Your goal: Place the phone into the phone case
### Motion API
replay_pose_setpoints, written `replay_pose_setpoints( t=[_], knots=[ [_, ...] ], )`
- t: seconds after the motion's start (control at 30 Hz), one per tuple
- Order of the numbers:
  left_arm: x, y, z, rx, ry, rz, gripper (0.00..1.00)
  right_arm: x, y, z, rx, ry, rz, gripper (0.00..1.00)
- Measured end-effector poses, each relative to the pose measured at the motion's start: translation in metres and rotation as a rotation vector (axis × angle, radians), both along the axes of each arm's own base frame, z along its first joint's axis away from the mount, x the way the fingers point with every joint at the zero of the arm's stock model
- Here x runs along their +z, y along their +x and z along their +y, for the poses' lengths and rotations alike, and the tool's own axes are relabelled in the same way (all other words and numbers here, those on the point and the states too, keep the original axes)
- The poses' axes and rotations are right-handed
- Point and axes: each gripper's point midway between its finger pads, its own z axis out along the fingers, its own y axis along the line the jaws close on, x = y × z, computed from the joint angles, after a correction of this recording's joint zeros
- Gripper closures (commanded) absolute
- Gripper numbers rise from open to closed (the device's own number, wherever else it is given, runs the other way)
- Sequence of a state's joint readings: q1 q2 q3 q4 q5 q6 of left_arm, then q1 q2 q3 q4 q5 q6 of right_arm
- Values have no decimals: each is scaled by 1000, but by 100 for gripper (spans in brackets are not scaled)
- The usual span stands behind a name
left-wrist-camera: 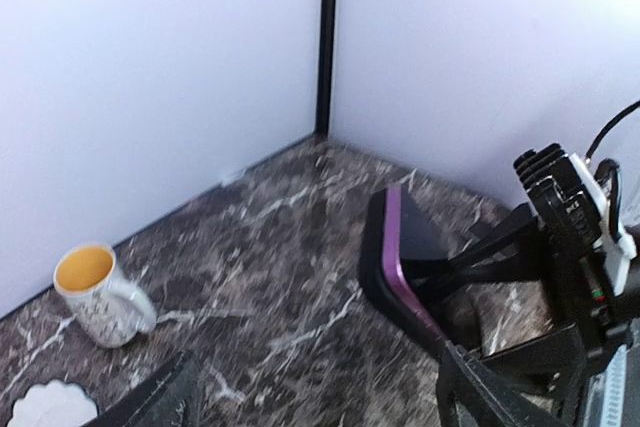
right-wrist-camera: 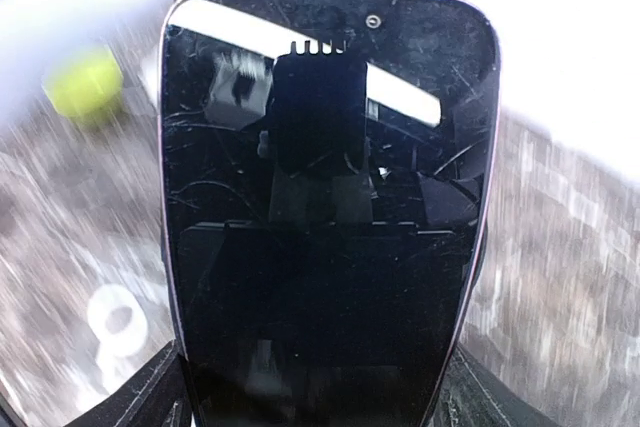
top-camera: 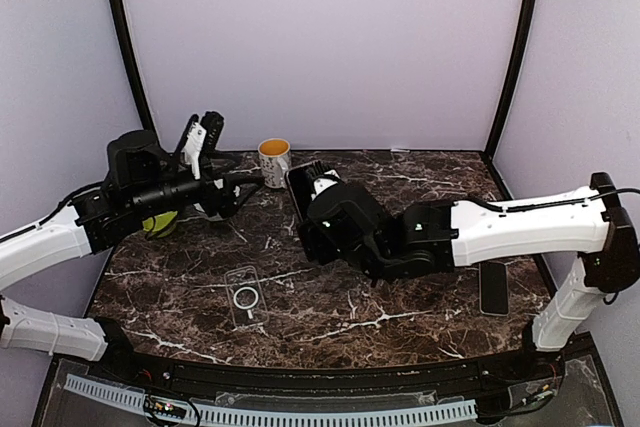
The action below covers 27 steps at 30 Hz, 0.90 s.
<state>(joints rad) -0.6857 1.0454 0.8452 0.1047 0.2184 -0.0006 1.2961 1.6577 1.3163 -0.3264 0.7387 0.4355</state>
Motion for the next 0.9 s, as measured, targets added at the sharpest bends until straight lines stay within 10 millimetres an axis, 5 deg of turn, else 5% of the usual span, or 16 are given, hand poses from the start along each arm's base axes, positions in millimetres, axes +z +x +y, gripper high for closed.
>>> replay_pose_setpoints(
  t=[0.1, 0.23, 0.6, 0.67, 0.8, 0.9],
  knots=[
    [47, -20, -5, -60, -182, -61, 20, 52, -3, 19, 38, 96, -180, 79],
    [81, -34, -11, -104, -319, -88, 27, 84, -6, 33, 66, 129, -319, 79],
    [81, -41, -32, -147, -371, -51, 47, 108, -9, 45, 95, 118, -447, 80],
    [80, -38, -34, -142, -375, -51, 55, 110, -12, 46, 103, 116, -457, 80],
    [79, -33, -36, -125, -382, -47, 98, 112, -16, 48, 117, 115, -467, 80],
    [81, -37, -39, -145, -394, -47, 100, 112, -15, 48, 117, 116, -468, 80]
  ],
)
